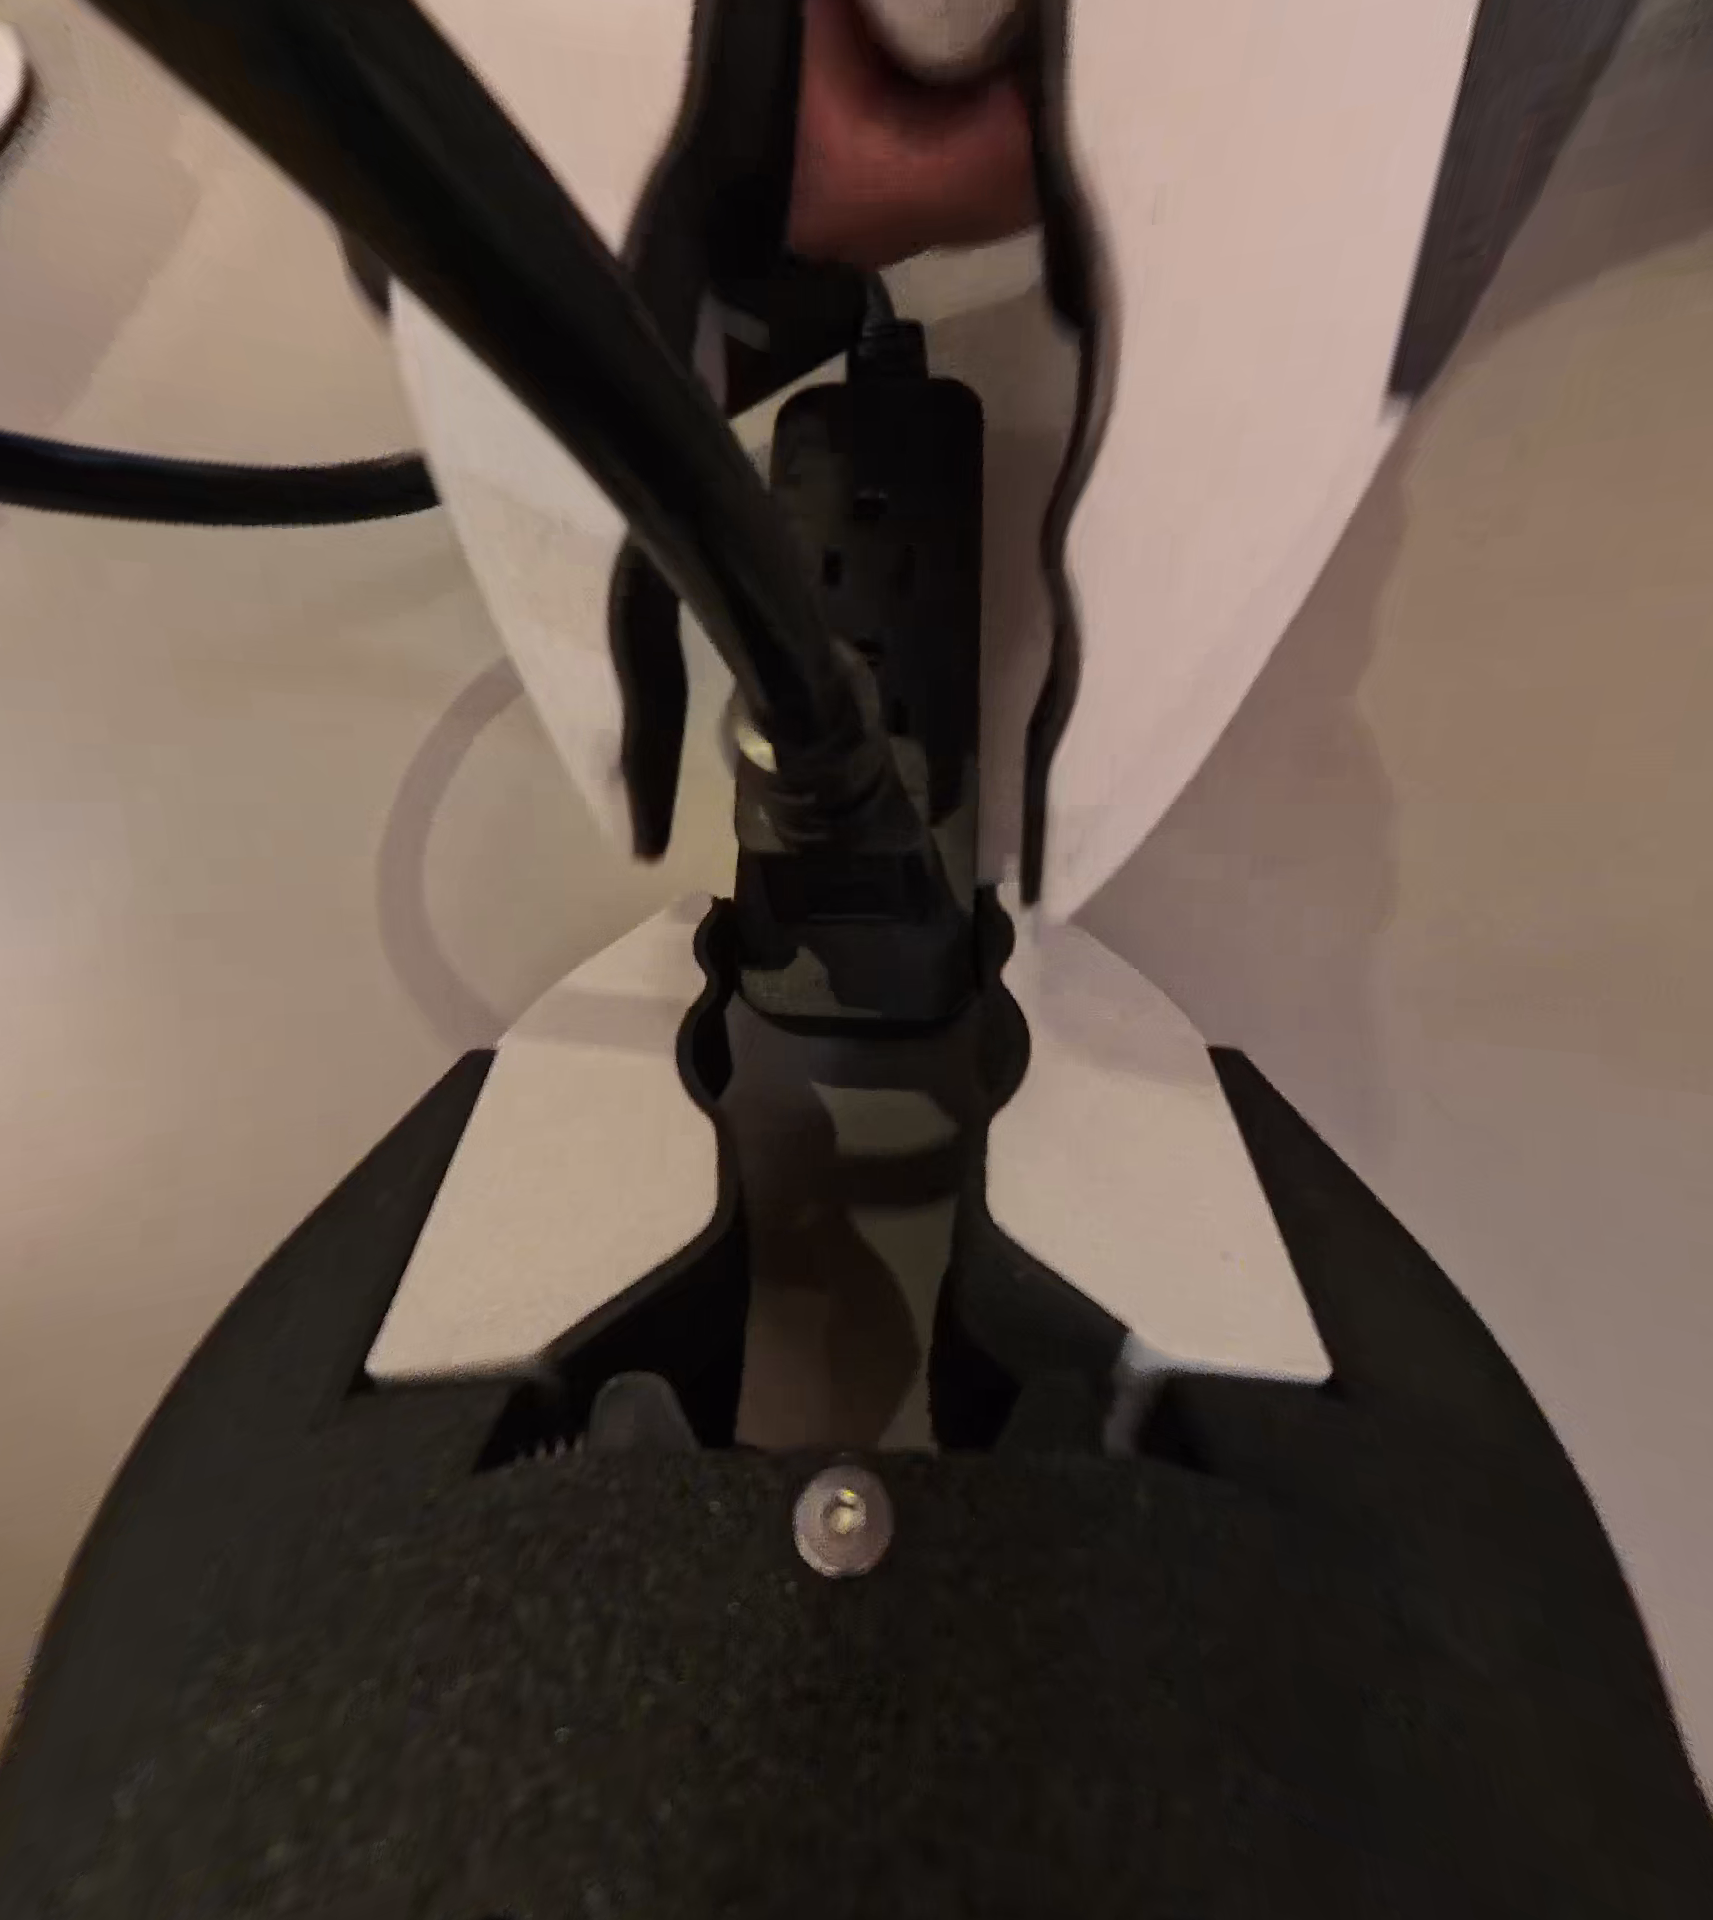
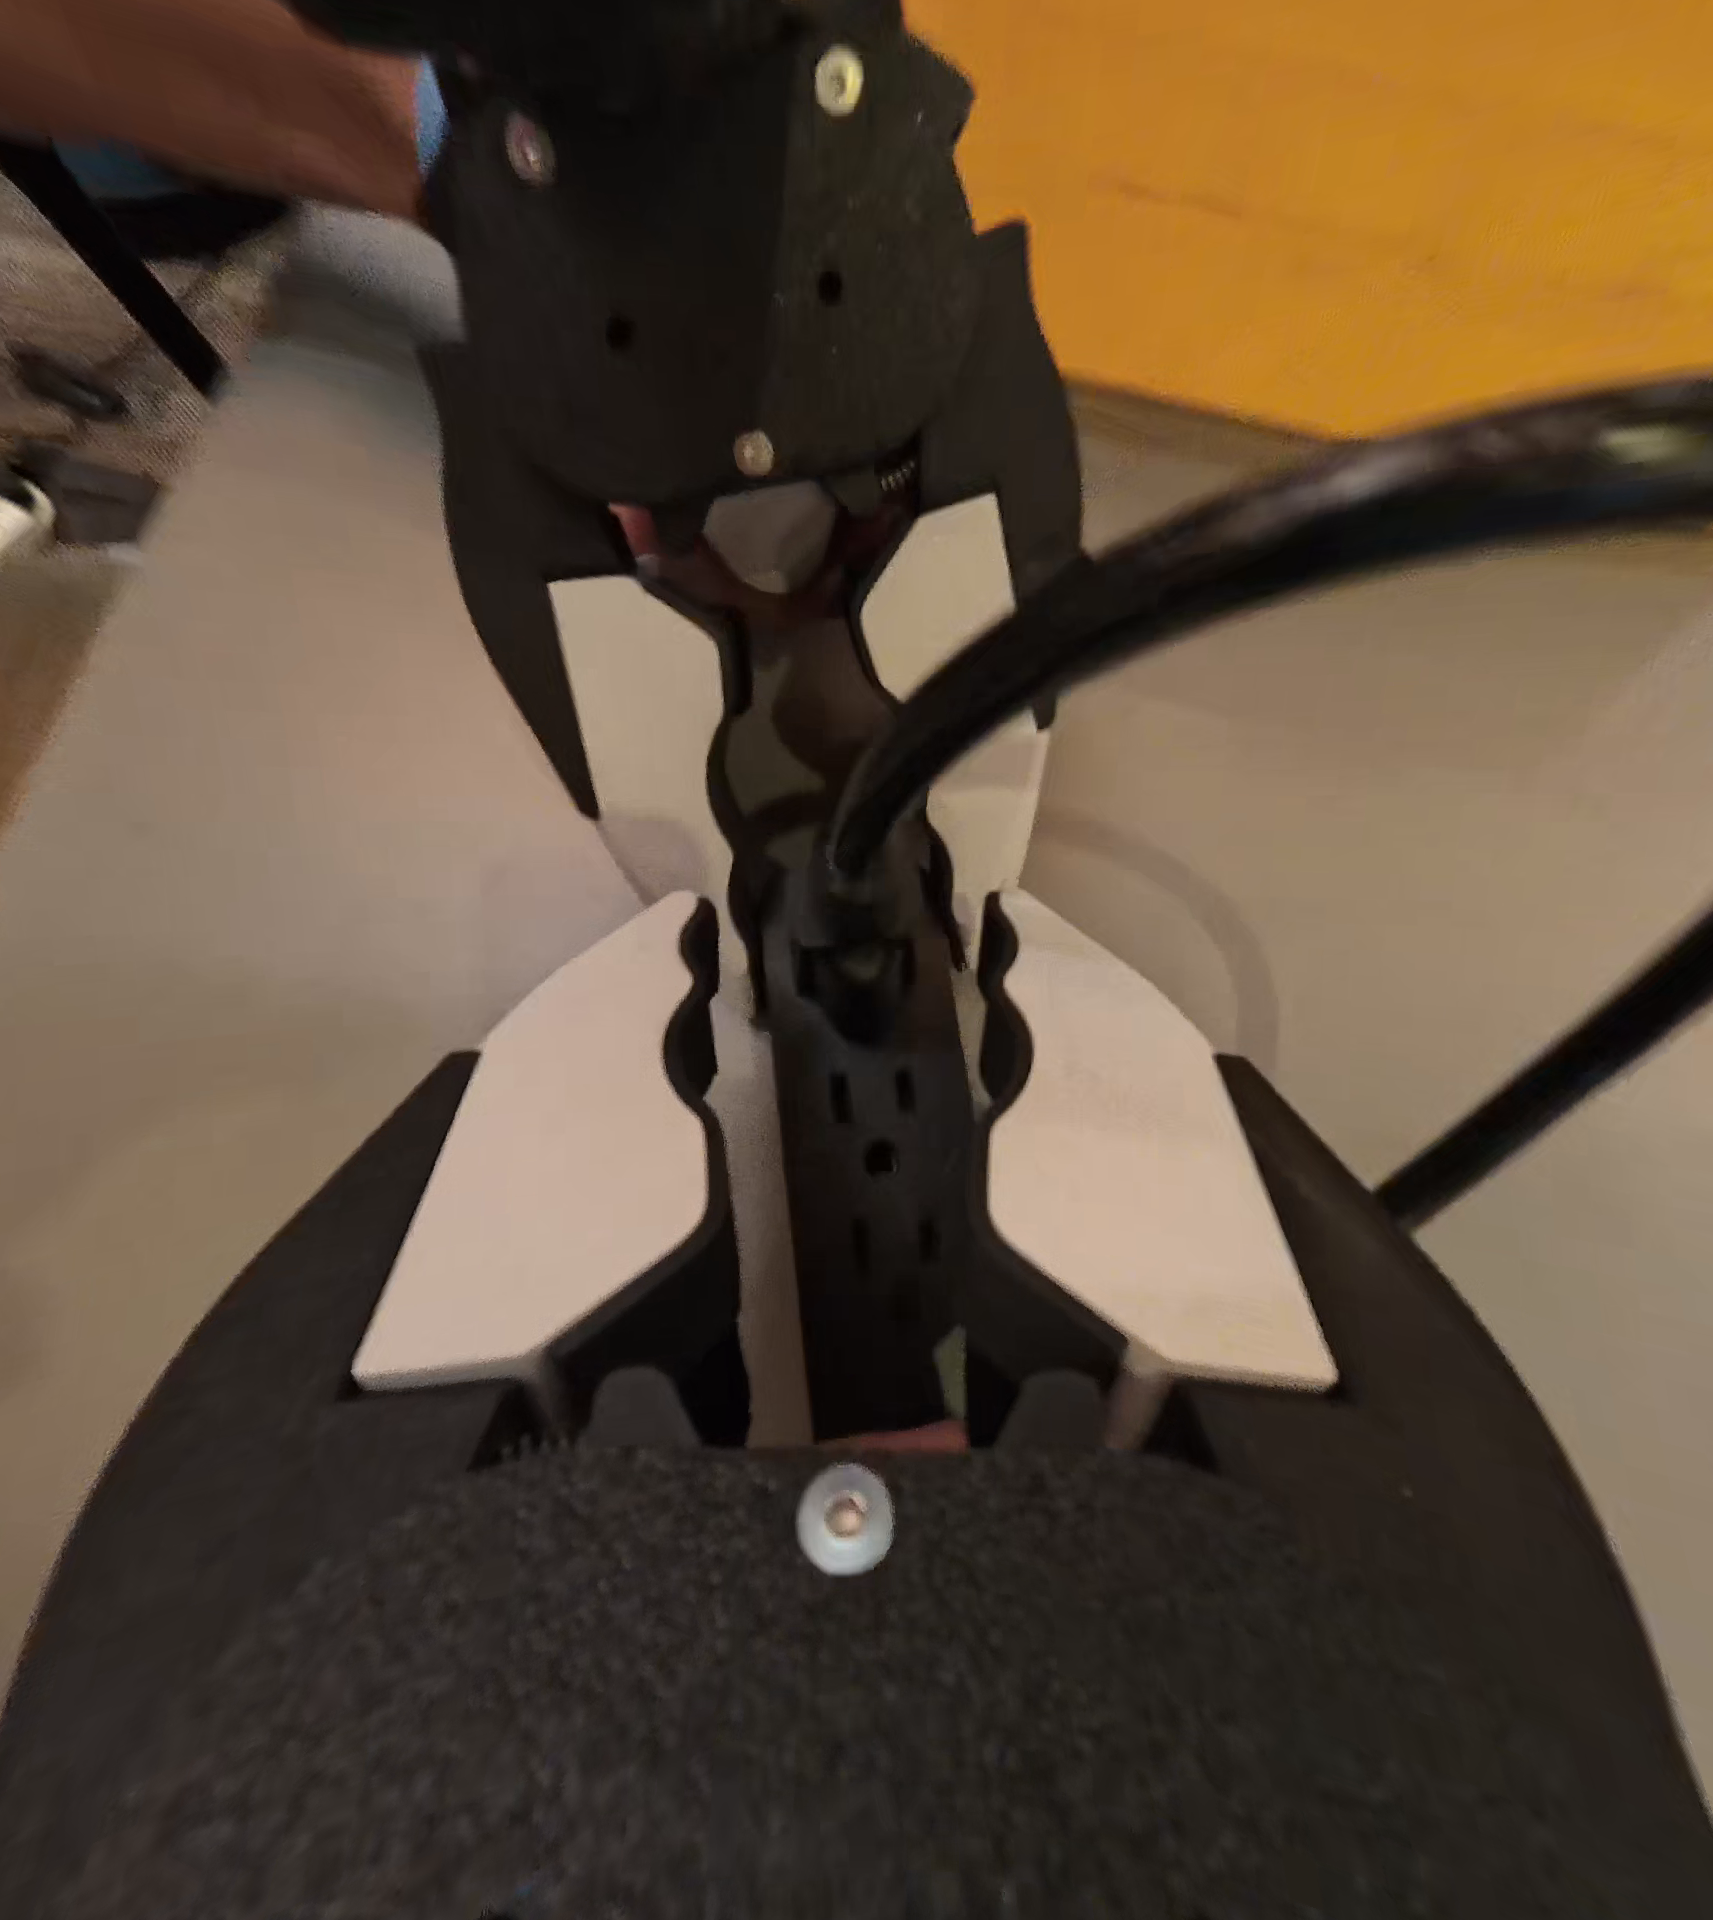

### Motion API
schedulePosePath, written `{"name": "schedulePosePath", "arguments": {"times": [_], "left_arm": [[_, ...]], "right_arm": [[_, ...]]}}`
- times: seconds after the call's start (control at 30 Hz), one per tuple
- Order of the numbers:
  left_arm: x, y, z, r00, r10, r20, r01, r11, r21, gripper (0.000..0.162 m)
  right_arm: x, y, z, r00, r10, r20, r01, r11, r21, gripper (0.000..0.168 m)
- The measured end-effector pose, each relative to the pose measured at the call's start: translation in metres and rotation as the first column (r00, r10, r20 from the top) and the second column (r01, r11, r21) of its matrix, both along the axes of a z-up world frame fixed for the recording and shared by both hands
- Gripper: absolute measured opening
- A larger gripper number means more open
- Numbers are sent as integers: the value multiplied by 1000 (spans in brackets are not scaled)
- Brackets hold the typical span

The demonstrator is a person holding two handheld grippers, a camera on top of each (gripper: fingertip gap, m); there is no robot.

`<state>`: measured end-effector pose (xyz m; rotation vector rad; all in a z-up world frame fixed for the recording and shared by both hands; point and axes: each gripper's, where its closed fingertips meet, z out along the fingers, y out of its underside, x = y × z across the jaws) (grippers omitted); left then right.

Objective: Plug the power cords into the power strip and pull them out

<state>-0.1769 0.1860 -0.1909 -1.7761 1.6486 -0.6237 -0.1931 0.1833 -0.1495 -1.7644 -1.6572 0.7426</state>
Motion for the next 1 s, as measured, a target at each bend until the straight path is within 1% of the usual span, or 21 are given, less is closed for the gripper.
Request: {"name": "schedulePosePath", "arguments": {"times": [0.03, 0.07, 0.1, 0.13, 0.2, 0.27, 0.33, 0.47, 0.53, 0.6, 0.67, 0.77, 0.83, 0.9, 1.0], "left_arm": [[11, 4, 0, 1000, -23, -2, 23, 1000, 3, 44], [21, 7, 0, 999, -48, 3, 48, 999, 5, 44], [29, 11, 1, 998, -67, 5, 67, 998, 12, 44], [37, 16, 1, 997, -80, 5, 80, 997, 17, 44], [49, 21, 0, 994, -107, 2, 107, 994, 8, 44], [56, 25, 0, 990, -142, 0, 142, 990, -5, 44], [58, 28, 0, 986, -164, 4, 164, 986, 0, 44], [57, 26, 1, 984, -179, 9, 179, 984, 26, 44], [55, 26, 3, 983, -183, 21, 182, 982, 40, 44], [56, 24, 9, 980, -189, 66, 187, 982, 33, 45], [56, 24, 11, 979, -188, 79, 186, 982, 32, 45], [55, 26, 4, 985, -172, 29, 171, 985, 38, 44], [54, 27, 1, 988, -153, 6, 153, 988, 12, 44], [54, 27, 1, 988, -152, 6, 152, 988, 9, 44], [55, 26, 4, 986, -163, 33, 161, 986, 42, 45]], "right_arm": [[6, 5, -6, 999, -13, 45, 12, 1000, 18, 47], [11, 7, -7, 998, -10, 59, 9, 1000, 20, 41], [16, 11, -1, 999, -21, 28, 21, 1000, 11, 30], [26, 18, -1, 999, -40, 24, 40, 999, 22, 26], [39, 26, -1, 998, -68, -13, 68, 998, 0, 26], [45, 30, -2, 991, -98, -88, 96, 995, -27, 26], [53, 33, -15, 992, -116, -41, 115, 993, -18, 26], [55, 33, -12, 990, -123, -74, 126, 991, 33, 25], [53, 31, -11, 990, -110, -87, 112, 994, 14, 25], [54, 31, -5, 984, -105, -144, 106, 994, -7, 25], [55, 31, -2, 979, -107, -173, 105, 994, -20, 24], [53, 32, -7, 985, -114, -130, 114, 993, -11, 24], [51, 34, -12, 988, -126, -85, 127, 992, 2, 25], [51, 34, -12, 988, -124, -87, 123, 992, -16, 25], [53, 32, -8, 987, -106, -123, 103, 994, -31, 24]]}}
